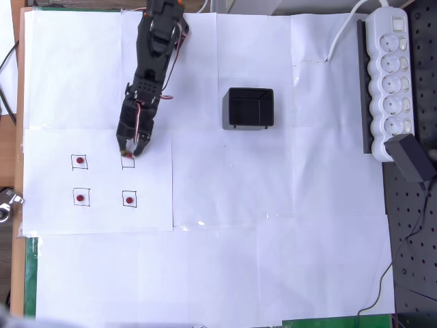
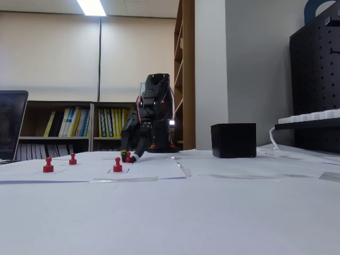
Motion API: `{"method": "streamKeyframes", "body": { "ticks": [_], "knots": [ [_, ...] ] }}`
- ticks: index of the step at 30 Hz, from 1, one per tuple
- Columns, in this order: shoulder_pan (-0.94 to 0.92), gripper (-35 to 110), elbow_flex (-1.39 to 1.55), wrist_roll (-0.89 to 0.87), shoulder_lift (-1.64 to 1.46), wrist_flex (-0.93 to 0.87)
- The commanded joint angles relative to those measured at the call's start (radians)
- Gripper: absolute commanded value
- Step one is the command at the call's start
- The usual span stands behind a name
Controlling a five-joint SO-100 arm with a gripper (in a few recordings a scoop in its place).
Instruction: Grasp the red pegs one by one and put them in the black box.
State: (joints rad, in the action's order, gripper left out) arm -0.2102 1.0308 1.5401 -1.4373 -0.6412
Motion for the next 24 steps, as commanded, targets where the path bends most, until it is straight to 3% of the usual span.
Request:
{"method": "streamKeyframes", "body": {
  "ticks": [1,3,5,8,11,18,24],
  "knots": [
    [0.160,0,0.434,0.156,0.141,-0.727],
    [0.313,0,0.620,0.225,0.135,-0.980],
    [0.494,0,0.727,0.311,0.126,-1.123],
    [0.767,0,0.896,0.529,0.029,-1.161],
    [0.934,0,1.026,0.609,-0.092,-1.161],
    [1.057,0,1.026,0.588,-0.430,-0.992],
    [1.032,17,1.060,0.606,-0.485,-0.963]
  ]
}}
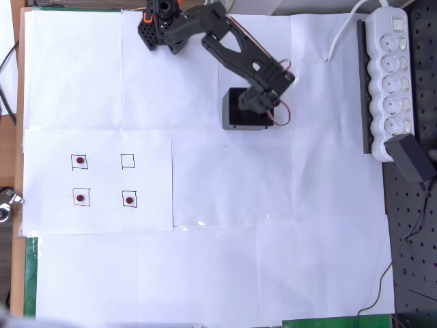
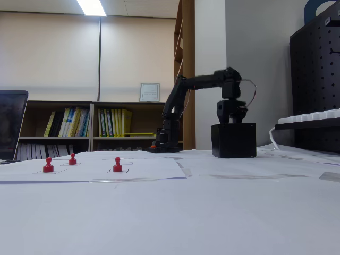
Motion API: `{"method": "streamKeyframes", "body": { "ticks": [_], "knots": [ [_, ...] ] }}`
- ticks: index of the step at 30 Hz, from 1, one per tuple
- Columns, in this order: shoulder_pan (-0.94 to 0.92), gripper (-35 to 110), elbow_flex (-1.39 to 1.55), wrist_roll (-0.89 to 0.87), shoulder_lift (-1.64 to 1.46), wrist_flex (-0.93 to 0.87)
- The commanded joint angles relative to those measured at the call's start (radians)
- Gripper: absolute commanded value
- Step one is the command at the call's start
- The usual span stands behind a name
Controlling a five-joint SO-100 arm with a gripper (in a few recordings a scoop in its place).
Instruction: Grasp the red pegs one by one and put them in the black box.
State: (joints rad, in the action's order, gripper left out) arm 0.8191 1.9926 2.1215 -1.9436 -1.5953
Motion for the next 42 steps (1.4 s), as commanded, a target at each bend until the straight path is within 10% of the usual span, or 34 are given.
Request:
{"method": "streamKeyframes", "body": {
  "ticks": [1,7,10,15,27,42],
  "knots": [
    [0.002,20,0.114,0.041,0.034,-0.011],
    [-0.031,22,0.407,-0.014,0.278,-0.207],
    [-0.282,22,0.118,-0.307,0.592,-0.158],
    [-0.859,22,-0.787,-0.666,0.785,0.637],
    [-1.063,21,-0.861,-0.594,0.245,1.563],
    [-1.048,21,-0.640,-0.574,-0.107,1.830]
  ]
}}
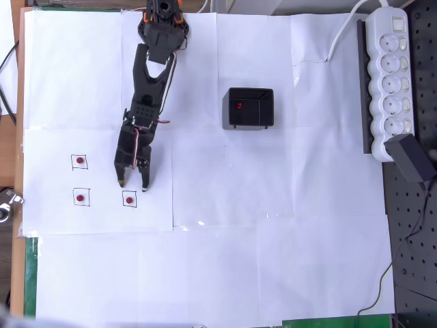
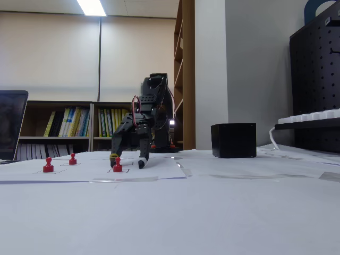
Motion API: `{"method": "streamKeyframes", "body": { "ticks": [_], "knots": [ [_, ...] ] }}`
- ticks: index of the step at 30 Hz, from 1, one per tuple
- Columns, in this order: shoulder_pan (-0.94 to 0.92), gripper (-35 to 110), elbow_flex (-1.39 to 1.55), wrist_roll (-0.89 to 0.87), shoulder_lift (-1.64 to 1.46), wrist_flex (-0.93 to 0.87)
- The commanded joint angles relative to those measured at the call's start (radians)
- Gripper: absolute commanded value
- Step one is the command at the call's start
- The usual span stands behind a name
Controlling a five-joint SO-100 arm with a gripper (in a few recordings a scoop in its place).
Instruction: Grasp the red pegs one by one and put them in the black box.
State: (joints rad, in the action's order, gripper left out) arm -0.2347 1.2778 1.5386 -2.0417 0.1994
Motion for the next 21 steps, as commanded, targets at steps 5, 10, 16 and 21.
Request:
{"method": "streamKeyframes", "body": {
  "ticks": [5,10,16,21],
  "knots": [
    [0.029,21,0.083,0.017,-0.040,0.117],
    [0.029,21,0.107,0.008,-0.101,0.199],
    [0.012,21,0.138,0.005,-0.135,0.218],
    [-0.009,21,0.161,-0.009,-0.164,0.212]
  ]
}}
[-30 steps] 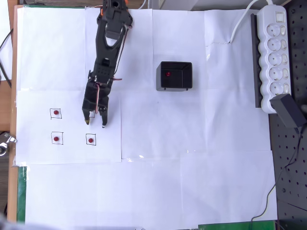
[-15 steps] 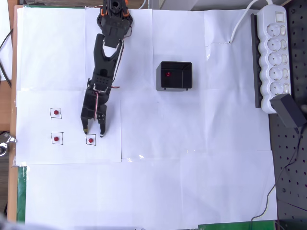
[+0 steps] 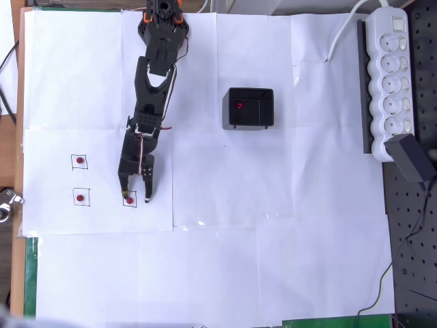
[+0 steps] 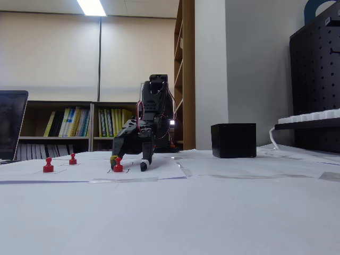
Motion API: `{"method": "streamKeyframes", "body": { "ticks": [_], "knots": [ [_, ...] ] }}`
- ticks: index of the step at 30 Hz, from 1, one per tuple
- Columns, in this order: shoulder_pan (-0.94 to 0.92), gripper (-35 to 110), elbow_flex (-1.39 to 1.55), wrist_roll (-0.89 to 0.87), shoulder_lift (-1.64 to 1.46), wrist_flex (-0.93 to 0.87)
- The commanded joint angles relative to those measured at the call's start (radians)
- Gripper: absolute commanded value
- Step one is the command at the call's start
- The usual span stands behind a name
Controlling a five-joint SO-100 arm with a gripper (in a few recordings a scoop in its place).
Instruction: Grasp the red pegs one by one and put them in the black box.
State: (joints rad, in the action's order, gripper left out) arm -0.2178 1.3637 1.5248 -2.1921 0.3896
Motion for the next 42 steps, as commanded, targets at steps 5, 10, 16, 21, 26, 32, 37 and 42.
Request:
{"method": "streamKeyframes", "body": {
  "ticks": [5,10,16,21,26,32,37,42],
  "knots": [
    [-0.032,21,0.149,-0.002,-0.063,0.005],
    [-0.035,17,0.153,-0.017,-0.064,-0.041],
    [-0.037,18,0.092,-0.020,-0.023,-0.075],
    [-0.051,17,0.063,-0.017,-0.003,-0.072],
    [-0.061,8,0.052,-0.015,0.003,-0.078],
    [-0.061,0,0.052,-0.017,0.021,-0.118],
    [-0.023,0,0.163,-0.031,0.262,-0.776],
    [0.216,0,0.670,0.052,0.454,-1.922]
  ]
}}
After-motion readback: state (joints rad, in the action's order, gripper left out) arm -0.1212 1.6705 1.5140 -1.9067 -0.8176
